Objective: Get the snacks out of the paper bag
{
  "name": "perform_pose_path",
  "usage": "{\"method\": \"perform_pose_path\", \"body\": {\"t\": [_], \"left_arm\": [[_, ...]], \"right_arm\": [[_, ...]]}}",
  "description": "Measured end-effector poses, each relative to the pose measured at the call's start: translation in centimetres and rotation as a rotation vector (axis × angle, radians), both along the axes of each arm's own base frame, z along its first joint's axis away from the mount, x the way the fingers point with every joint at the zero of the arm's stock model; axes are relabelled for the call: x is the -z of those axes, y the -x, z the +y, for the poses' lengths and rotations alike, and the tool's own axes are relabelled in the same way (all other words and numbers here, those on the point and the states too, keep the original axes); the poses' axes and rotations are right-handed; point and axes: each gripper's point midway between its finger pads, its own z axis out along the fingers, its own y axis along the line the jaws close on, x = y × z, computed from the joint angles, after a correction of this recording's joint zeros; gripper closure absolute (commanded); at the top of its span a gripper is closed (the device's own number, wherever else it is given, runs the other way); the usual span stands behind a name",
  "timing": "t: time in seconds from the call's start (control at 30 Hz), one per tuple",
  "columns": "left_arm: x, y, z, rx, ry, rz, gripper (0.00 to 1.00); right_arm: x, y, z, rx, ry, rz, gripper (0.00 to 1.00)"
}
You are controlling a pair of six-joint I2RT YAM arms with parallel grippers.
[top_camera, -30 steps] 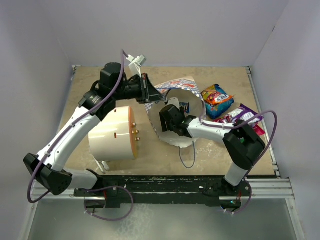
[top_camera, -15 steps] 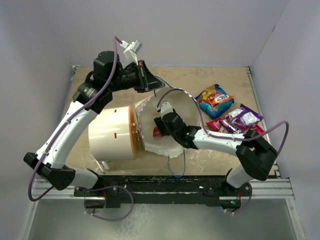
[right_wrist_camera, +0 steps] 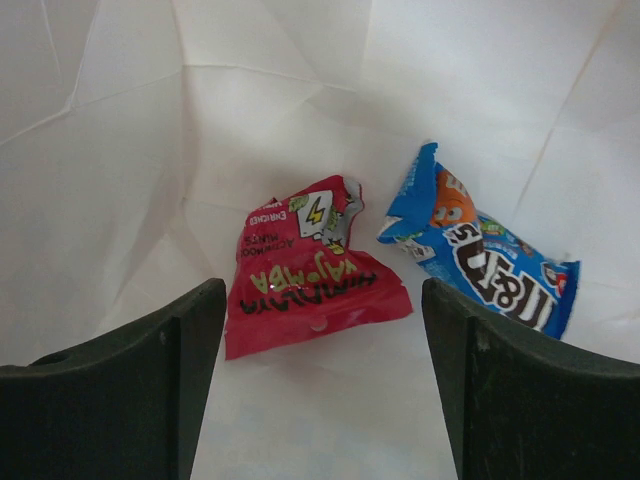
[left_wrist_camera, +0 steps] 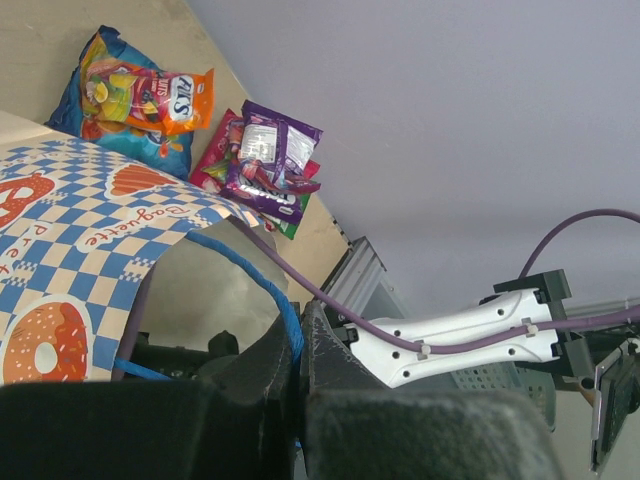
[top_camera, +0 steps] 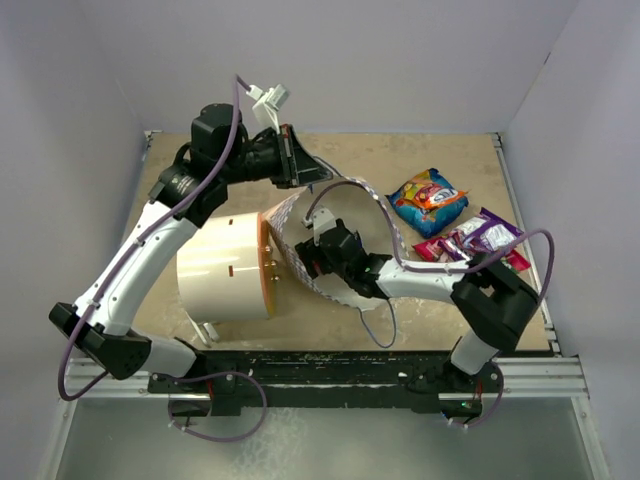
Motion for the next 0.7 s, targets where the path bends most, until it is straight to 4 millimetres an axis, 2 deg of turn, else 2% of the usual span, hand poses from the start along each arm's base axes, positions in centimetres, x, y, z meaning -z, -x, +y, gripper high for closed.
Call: {"method": "perform_pose_path", "body": {"t": [0.17,0.27,0.4,0.53,0.7], "left_arm": [[1.4,0.4,-0.1,0.018,-0.006,0.032,1.0],[2.1,0.6,-0.1,0.025,-0.012,0.05,1.0],[2.4,1.0,0.1,0.025,-0.006,0.064,1.0],[2.1,1.3,0.2,0.025,-0.001,0.056,1.0],[2.3,1.8,0.6,0.022,-0.002,0.058,1.0]], "right_arm": [[3.7,-0.2,0.5,0.045,0.022,0.08,0.09],[5.5,-0.3,0.6,0.079,0.03,0.12,0.11],[6.3,-0.2,0.7,0.115,0.006,0.153,0.3],[6.4,0.1,1.3,0.126,-0.044,0.191,0.55],[6.2,0.4,1.7,0.125,-0.074,0.21,0.79]]}}
